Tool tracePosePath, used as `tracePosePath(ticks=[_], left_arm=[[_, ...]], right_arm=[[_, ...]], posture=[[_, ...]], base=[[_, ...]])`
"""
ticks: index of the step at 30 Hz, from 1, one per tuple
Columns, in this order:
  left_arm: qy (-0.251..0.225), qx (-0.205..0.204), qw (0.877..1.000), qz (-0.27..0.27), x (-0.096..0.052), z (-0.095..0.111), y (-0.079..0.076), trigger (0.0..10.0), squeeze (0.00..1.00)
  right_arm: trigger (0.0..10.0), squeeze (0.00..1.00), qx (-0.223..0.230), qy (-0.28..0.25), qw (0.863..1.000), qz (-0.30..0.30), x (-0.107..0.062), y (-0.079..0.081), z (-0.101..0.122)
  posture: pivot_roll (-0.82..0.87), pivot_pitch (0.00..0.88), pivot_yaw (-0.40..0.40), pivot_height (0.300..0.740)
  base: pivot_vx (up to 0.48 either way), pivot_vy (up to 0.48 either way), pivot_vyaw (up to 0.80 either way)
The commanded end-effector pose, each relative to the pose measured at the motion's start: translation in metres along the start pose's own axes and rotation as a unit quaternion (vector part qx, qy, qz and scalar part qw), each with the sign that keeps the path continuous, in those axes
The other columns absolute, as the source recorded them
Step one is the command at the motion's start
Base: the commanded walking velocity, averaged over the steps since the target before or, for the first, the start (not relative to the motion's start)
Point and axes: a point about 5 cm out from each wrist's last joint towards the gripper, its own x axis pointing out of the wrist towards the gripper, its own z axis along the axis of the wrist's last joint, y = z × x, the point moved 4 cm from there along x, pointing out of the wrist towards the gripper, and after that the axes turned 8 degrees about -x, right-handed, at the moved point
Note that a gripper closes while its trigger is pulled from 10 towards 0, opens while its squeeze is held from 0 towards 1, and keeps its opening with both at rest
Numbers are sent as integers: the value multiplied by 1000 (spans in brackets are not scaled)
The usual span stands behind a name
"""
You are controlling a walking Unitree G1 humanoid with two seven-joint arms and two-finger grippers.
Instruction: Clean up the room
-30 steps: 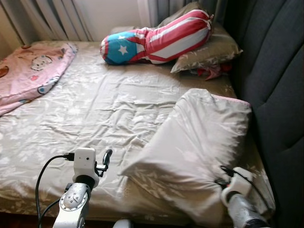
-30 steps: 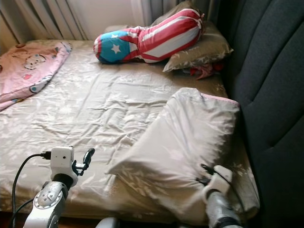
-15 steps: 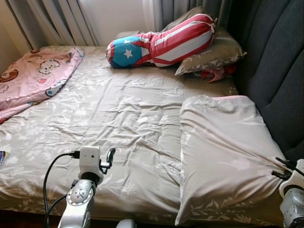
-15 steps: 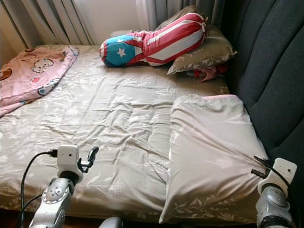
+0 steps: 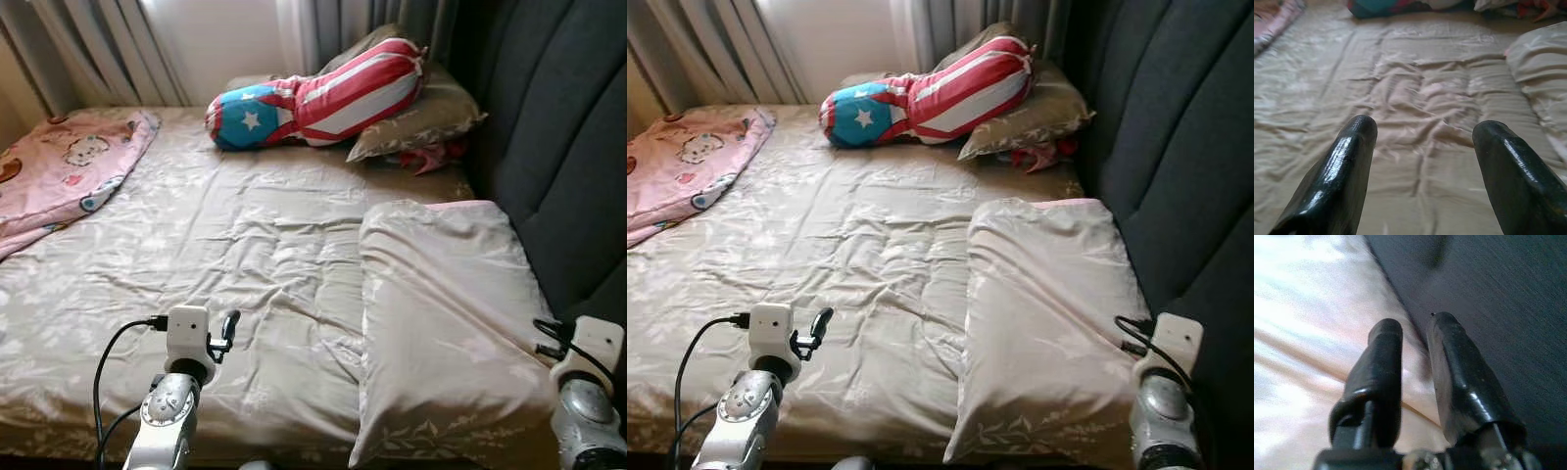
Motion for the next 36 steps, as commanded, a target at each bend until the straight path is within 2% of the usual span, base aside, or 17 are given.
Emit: tracePosePath(ticks=[1, 4, 8, 12, 15, 18, 24, 29, 35, 36], left_arm=[[11, -7, 1000, 8, 0, -6, 3, 10000, 0], [30, -19, 999, 20, -3, -18, 7, 10000, 0], [62, -26, 997, 38, -6, -36, 16, 10000, 0], [108, -27, 992, 52, -14, -60, 24, 10000, 0], [155, -33, 985, 63, -24, -83, 27, 10000, 0], [194, -29, 979, 58, -33, -101, 24, 10000, 0], [233, -28, 970, 64, -41, -116, 25, 10000, 0], [253, -17, 965, 60, -44, -123, 24, 10000, 0], [289, -1, 956, 59, -55, -136, 24, 10000, 0], [301, 8, 951, 65, -60, -140, 27, 10000, 0]], right_arm=[[10000, 0, -2, -11, 1000, 23, -3, 9, -1], [10000, 0, 22, -2, 997, 71, -11, 30, -12], [10000, 0, 21, 22, 992, 119, -25, 55, -33], [10000, 0, 43, 74, 986, 141, -45, 73, -65], [10000, 0, 24, 134, 977, 163, -65, 86, -95], [10000, 0, 27, 177, 969, 169, -81, 90, -117], [10000, 0, 12, 217, 959, 180, -97, 89, -138], [10000, 0, 14, 236, 957, 169, -100, 84, -145], [10000, 0, 15, 259, 952, 165, -108, 83, -155], [10000, 0, 16, 267, 949, 169, -112, 86, -158]], posture=[[-58, 0, 30, 668], [-58, 0, 28, 668], [-57, 0, 24, 668], [-50, 0, 24, 678], [-52, 0, 29, 693], [-52, 0, 36, 718], [-50, 0, 38, 740], [-57, 0, 45, 740], [-56, 0, 43, 740], [-63, 0, 45, 740]], base=[[0, 0, 0], [0, 0, 0], [0, 0, 0], [0, 0, 0], [0, 0, 0], [0, 0, 0], [0, 0, 0], [0, 0, 0], [0, 0, 0], [0, 0, 0]])
